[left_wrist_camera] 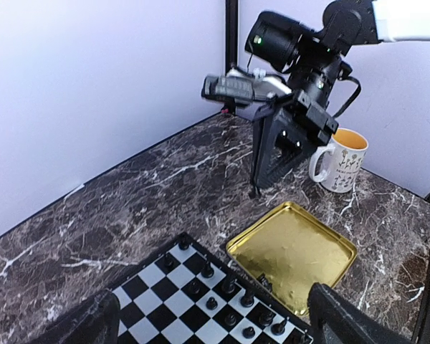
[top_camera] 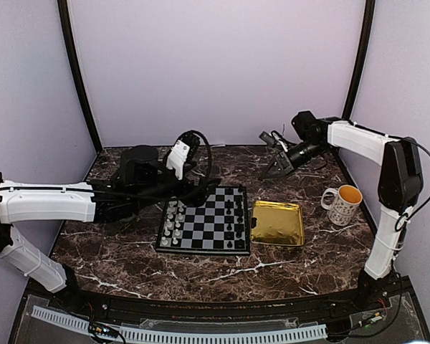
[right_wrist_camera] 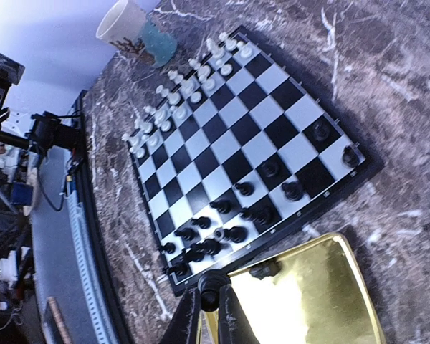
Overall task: Set up the chess pieces on the board
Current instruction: Place the pawn at b7.
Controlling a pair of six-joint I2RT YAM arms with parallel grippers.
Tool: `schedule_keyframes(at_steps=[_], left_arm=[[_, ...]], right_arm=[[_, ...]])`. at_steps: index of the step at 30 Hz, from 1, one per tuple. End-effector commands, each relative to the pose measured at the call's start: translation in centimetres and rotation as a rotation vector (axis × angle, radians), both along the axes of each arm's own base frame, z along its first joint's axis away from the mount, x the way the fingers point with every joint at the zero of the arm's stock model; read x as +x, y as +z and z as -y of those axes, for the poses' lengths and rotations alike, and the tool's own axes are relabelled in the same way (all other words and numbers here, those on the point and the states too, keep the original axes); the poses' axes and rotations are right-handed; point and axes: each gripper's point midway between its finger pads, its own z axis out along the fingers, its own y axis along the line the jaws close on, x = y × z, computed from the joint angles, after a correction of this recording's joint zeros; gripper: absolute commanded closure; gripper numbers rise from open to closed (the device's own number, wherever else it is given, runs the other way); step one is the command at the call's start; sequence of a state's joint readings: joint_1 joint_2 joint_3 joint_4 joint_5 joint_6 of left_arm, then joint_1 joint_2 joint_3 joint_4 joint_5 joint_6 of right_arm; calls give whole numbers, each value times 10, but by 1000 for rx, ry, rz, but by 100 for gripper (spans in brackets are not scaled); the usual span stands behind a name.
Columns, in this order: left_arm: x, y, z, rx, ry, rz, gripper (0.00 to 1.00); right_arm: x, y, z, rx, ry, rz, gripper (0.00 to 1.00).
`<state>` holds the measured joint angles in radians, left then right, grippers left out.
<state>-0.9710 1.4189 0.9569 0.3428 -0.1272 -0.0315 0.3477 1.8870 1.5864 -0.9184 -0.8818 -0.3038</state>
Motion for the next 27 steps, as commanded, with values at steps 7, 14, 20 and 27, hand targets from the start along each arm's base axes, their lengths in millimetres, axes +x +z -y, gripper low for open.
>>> schedule_keyframes(at_steps=[7, 14, 20, 27], left_arm=[[7, -38, -56, 58, 222, -184, 1], [3, -42, -77, 9, 264, -188, 1], [0, -41, -82, 3, 269, -193, 1], [-3, -43, -84, -9, 265, -208, 1]], right_arm=[[55, 2, -59, -172, -15, 333, 91], [48, -43, -93, -315, 77, 438, 91], [47, -66, -108, -393, 122, 505, 91], [51, -87, -112, -430, 135, 506, 91]])
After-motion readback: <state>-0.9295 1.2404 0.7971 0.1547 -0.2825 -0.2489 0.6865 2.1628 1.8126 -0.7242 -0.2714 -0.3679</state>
